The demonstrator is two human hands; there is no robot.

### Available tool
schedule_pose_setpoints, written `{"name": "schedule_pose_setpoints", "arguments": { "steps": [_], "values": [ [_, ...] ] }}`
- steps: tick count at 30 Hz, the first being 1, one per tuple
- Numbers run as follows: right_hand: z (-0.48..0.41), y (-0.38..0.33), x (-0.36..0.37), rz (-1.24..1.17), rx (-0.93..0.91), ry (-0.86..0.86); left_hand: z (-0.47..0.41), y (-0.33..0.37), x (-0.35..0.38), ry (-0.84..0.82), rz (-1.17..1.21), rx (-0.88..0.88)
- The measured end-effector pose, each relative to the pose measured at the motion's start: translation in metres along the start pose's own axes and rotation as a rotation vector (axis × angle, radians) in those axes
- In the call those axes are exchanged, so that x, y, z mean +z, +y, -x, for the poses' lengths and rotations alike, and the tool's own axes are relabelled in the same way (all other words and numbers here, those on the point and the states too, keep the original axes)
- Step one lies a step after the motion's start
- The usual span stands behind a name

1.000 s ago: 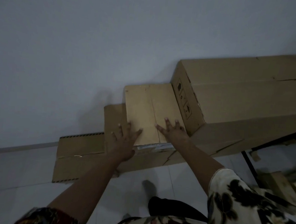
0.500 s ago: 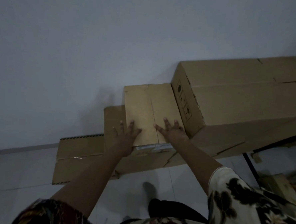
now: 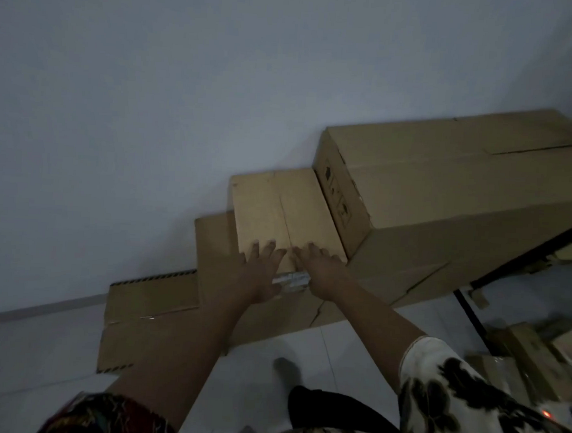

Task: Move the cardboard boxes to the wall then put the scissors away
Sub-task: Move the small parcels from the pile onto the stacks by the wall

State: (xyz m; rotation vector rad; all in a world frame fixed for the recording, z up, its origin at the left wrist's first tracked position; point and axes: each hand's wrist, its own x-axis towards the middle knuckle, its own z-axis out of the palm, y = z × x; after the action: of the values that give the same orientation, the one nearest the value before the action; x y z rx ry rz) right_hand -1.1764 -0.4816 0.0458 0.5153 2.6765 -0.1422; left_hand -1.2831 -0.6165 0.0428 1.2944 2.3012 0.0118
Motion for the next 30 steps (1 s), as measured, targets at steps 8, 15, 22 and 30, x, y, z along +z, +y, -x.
{"name": "schedule_pose_setpoints", "arguments": {
  "steps": [8, 15, 22, 30],
  "values": [
    [0.071, 0.023, 0.013, -0.324, 0.153, 0.243, 0.015, 0.072, 0.006, 0.005, -0.023, 0.172],
    [0.140, 0.063, 0.030, -0.398, 0.377, 0.281, 0.023, 0.143, 0.020, 0.005, -0.083, 0.283],
    [0.246, 0.136, 0.061, -0.406, 0.483, 0.340, 0.031, 0.273, 0.038, 0.041, -0.105, 0.407],
    [0.411, 0.231, 0.139, -0.374, 0.769, 0.273, 0.056, 0.449, 0.102, 0.005, -0.151, 0.626]
  ]
}}
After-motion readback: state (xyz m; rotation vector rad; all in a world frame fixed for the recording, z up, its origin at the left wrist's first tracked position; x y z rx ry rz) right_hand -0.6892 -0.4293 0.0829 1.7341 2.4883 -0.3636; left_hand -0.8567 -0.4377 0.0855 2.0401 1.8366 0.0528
